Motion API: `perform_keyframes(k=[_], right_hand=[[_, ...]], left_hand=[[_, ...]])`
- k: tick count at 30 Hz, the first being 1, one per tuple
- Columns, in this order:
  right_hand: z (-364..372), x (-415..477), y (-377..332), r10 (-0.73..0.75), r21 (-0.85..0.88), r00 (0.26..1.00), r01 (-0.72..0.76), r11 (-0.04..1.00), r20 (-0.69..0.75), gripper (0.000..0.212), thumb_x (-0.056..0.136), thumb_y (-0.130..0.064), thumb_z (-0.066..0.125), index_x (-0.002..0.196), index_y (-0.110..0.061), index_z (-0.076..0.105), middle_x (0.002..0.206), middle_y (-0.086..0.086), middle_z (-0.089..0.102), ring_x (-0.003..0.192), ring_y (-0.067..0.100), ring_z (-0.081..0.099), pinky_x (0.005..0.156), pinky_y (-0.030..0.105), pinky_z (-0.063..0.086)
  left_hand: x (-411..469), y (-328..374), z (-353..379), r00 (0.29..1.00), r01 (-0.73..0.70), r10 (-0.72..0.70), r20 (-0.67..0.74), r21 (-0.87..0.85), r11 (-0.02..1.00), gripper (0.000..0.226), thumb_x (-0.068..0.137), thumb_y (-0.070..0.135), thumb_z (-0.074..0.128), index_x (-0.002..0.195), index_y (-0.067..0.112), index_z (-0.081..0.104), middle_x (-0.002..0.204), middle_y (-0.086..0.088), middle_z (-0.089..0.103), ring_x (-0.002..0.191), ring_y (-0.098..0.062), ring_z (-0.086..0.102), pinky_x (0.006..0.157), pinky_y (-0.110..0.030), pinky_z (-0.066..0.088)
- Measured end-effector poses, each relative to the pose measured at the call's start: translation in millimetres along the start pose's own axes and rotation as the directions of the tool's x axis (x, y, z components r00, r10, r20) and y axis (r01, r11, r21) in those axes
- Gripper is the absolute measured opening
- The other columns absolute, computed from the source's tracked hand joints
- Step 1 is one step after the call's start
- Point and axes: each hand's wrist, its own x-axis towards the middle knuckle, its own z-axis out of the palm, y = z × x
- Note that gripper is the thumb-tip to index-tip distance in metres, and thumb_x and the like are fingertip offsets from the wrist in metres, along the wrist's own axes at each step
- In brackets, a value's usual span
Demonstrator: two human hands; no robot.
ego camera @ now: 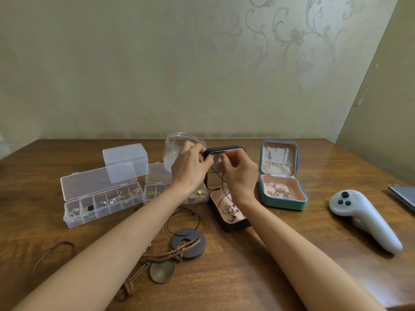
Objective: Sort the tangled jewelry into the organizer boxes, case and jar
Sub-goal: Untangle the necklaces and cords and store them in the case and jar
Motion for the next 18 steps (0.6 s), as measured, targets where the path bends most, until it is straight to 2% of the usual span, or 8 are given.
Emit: perform_keyframes(k=[3,5,7,8,11,15,18], right_hand=[[1,2,-4,0.216,0.143,0.971,-0.229,0.963,0.100,0.010,0.083,-0.030,0.070,0.078,-0.021,0.068,0.069,-0.005,0.070,0.069,0.015,0.067,0.071,0.046,0.056],[-1,3,-8,0.297,0.228,0.943,-0.326,0.917,0.153,0.010,0.081,-0.029,0.071,0.075,-0.021,0.068,0.066,-0.001,0.070,0.066,0.017,0.068,0.067,0.044,0.057],[-5,4,-13,0.338,0.297,0.917,-0.390,0.872,0.211,0.010,0.083,-0.020,0.070,0.075,-0.014,0.067,0.062,0.002,0.069,0.055,0.013,0.063,0.054,0.030,0.053],[-8,4,-16,0.353,0.317,0.905,-0.415,0.853,0.236,0.011,0.084,-0.016,0.069,0.075,-0.011,0.066,0.060,0.004,0.067,0.049,0.011,0.059,0.048,0.024,0.048],[-13,4,-19,0.369,0.325,0.883,-0.453,0.830,0.289,0.012,0.085,-0.012,0.068,0.074,-0.008,0.063,0.054,0.005,0.063,0.039,0.009,0.052,0.040,0.019,0.041],[-18,1,-14,0.348,0.269,0.877,-0.441,0.856,0.332,0.011,0.085,-0.009,0.067,0.076,-0.004,0.062,0.053,0.007,0.061,0.035,0.008,0.051,0.037,0.018,0.039],[-18,-4,-6,0.320,0.218,0.884,-0.405,0.888,0.341,0.012,0.084,-0.008,0.068,0.074,-0.006,0.061,0.050,0.007,0.061,0.035,0.011,0.052,0.037,0.021,0.039]], left_hand=[[-3,-3,4,0.998,0.006,0.002,0.057,-0.133,0.991,0.017,0.095,0.025,0.052,0.092,0.008,0.053,0.074,0.001,0.054,0.067,-0.018,0.050,0.053,-0.028,0.034],[-4,-4,5,0.997,0.024,-0.010,0.071,-0.201,0.979,0.015,0.096,0.022,0.050,0.095,0.007,0.052,0.073,0.000,0.054,0.062,-0.015,0.047,0.051,-0.024,0.032],[-5,-3,7,0.996,0.060,-0.040,0.077,-0.266,0.962,0.011,0.096,0.019,0.050,0.099,0.008,0.052,0.080,-0.003,0.060,0.067,-0.015,0.052,0.056,-0.025,0.039],[-5,-2,8,0.995,0.088,-0.067,0.079,-0.311,0.946,0.009,0.096,0.017,0.050,0.100,0.009,0.053,0.086,-0.005,0.063,0.075,-0.017,0.056,0.064,-0.029,0.044],[-6,0,12,0.984,0.178,-0.156,0.086,-0.432,0.884,0.009,0.094,0.012,0.052,0.103,0.009,0.055,0.099,-0.005,0.066,0.093,-0.020,0.060,0.080,-0.032,0.047],[-5,3,14,0.973,0.227,-0.217,0.079,-0.493,0.840,0.011,0.092,0.007,0.054,0.103,0.009,0.056,0.104,-0.007,0.066,0.098,-0.021,0.060,0.083,-0.030,0.046],[-5,6,14,0.978,0.203,-0.197,0.061,-0.456,0.867,0.012,0.092,0.005,0.055,0.102,0.012,0.055,0.105,-0.005,0.064,0.096,-0.020,0.059,0.083,-0.030,0.046]])
